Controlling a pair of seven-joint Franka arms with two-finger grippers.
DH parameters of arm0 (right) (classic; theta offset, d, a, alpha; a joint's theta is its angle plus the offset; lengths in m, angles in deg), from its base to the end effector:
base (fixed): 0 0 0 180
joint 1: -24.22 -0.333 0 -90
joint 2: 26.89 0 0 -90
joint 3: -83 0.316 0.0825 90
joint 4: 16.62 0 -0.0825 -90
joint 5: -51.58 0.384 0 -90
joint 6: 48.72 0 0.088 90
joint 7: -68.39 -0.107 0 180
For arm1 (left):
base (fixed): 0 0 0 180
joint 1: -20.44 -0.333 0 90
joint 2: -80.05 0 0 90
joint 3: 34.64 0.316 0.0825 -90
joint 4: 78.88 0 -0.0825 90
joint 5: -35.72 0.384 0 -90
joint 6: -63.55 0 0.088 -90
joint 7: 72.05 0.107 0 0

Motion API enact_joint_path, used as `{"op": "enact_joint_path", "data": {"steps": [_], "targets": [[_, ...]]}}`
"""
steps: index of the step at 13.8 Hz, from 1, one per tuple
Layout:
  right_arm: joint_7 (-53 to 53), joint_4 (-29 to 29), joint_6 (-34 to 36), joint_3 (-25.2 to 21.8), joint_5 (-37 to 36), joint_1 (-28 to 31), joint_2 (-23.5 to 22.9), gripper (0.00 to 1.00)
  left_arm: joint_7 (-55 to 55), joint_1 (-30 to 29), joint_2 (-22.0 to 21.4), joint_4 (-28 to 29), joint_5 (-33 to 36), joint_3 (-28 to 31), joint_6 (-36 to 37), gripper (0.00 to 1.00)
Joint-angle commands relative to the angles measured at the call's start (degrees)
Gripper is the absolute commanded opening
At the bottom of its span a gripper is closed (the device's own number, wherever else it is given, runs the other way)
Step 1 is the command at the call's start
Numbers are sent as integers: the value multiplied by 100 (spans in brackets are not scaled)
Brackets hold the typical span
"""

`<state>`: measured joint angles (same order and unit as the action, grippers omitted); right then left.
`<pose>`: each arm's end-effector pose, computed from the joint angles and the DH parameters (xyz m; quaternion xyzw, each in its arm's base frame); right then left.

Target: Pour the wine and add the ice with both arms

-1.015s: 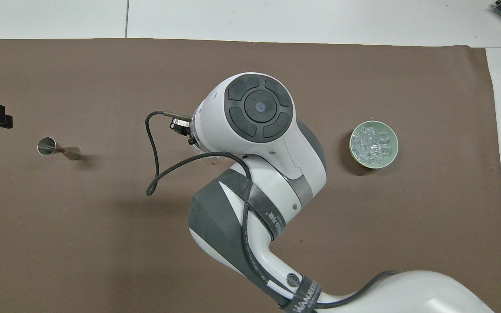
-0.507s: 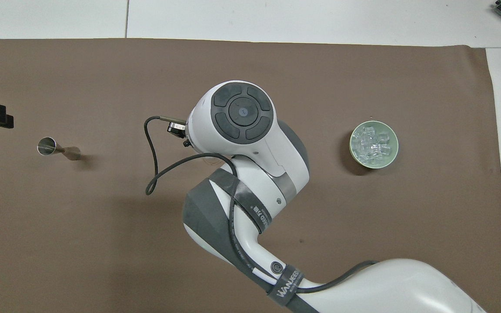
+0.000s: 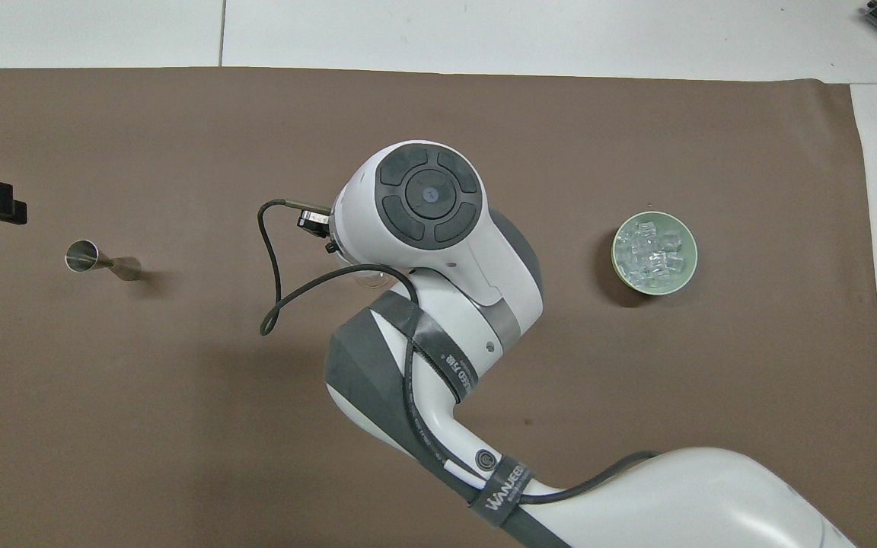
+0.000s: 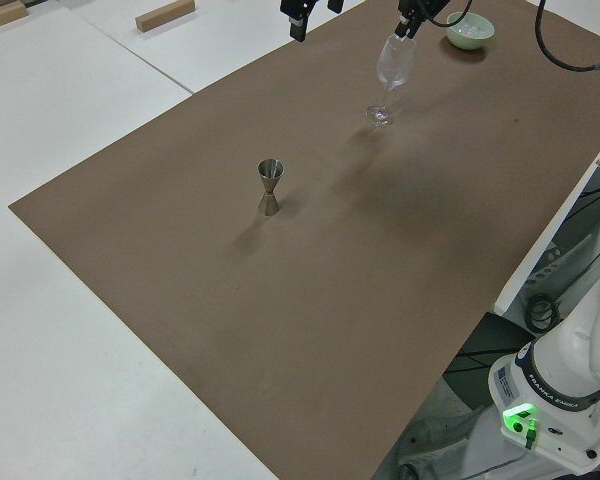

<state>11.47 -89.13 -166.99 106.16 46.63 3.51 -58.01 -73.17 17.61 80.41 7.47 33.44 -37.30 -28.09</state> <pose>0.5795 0.4509 0.4920 -0.9777 0.1385 -0.0504 0.1499 0.5600 -0.0024 0.6539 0.9988 0.0110 0.0428 0.0204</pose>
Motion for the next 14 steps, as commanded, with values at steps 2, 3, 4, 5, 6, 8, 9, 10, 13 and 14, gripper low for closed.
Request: {"op": "enact_joint_path", "data": {"steps": [2, 3, 4, 5, 6, 8, 9, 10, 13, 14], "targets": [[-162, -167, -161, 57, -138, 49, 9, 0, 42, -69, -2, -30, -88, -15, 50, 100], [-162, -167, -153, 57, -138, 58, 9, 5, 24, -69, -2, -30, -114, -15, 41, 100], [-162, -167, -161, 57, -138, 58, 9, 17, 41, -86, -2, -30, -167, -6, 49, 100], [-162, -159, -161, 57, -147, 58, 9, 31, 59, -182, -2, -30, -202, -15, 50, 100], [-162, -159, -161, 57, -164, 58, 9, 48, 68, -218, -2, -30, -220, -15, 50, 100], [-153, -159, -153, 57, -226, 58, 18, 54, 94, -218, -2, -30, -238, -24, 58, 100], [-153, -159, -144, 57, -234, 58, 18, 55, 94, -210, -2, -30, -212, -24, 58, 100], [-161, -159, -118, 57, -235, 58, 18, 55, 94, -201, 7, -30, -177, -33, 50, 100], [-170, -150, -91, 57, -226, 49, 27, 58, 103, -183, 7, -30, -159, -33, 76, 100], [-179, -150, -100, 40, -252, 58, 44, 87, 103, -166, 7, -30, -159, -33, 93, 100]]}}
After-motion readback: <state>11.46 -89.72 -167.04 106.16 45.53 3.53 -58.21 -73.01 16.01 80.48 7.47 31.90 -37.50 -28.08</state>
